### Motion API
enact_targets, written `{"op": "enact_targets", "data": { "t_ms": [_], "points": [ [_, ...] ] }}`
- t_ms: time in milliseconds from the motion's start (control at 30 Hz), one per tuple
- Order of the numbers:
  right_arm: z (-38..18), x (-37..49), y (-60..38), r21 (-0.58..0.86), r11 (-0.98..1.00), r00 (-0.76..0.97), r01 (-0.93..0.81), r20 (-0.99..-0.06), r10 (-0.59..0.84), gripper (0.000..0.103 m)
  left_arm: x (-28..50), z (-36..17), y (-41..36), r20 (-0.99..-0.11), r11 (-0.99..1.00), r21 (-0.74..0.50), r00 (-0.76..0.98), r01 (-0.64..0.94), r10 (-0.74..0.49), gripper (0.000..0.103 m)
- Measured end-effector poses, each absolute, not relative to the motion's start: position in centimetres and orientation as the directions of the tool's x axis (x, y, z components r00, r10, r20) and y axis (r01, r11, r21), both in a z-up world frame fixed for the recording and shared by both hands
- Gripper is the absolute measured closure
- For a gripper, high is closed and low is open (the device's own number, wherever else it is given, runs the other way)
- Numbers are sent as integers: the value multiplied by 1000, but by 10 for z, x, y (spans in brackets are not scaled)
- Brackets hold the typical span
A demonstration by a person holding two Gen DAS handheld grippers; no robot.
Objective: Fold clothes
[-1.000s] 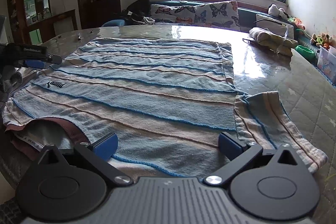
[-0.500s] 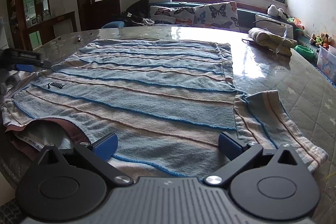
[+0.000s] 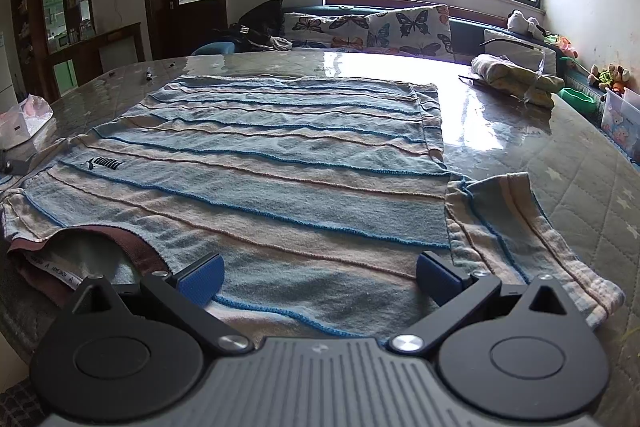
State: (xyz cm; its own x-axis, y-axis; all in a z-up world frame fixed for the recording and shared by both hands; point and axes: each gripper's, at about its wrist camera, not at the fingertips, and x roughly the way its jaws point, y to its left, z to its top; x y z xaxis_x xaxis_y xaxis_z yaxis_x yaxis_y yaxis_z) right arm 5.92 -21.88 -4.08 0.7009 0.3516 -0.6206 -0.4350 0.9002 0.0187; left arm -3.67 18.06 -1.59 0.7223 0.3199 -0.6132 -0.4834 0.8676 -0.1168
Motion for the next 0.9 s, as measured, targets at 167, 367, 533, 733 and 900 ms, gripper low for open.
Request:
{"op": "enact_targets", "data": {
  "t_ms": [167, 367, 533, 733, 900],
  "points": [
    [-40, 58, -219, 20, 900, 700, -435, -621, 352, 0, -50, -12, 189, -619, 834, -162, 713, -527, 330, 23],
    [-40, 58, -218, 20, 901, 702, -433, -620, 351, 0, -54, -11, 188, -619, 833, -181, 719, -523, 316, 54],
    [-40, 58, -220, 26, 901, 702, -432, -618, 354, 0, -58, -9, 190, -601, 834, -232, 747, -501, 282, 89],
    [-35, 59, -217, 22, 898, 702, -439, -616, 358, 0, -65, 15, 170, -500, 891, -305, 853, -336, 150, 92],
    [-29, 60, -211, 17, 889, 705, -457, -603, 373, 0, -58, 23, 133, -462, 943, -304, 886, -134, -23, 92]
  ]
}}
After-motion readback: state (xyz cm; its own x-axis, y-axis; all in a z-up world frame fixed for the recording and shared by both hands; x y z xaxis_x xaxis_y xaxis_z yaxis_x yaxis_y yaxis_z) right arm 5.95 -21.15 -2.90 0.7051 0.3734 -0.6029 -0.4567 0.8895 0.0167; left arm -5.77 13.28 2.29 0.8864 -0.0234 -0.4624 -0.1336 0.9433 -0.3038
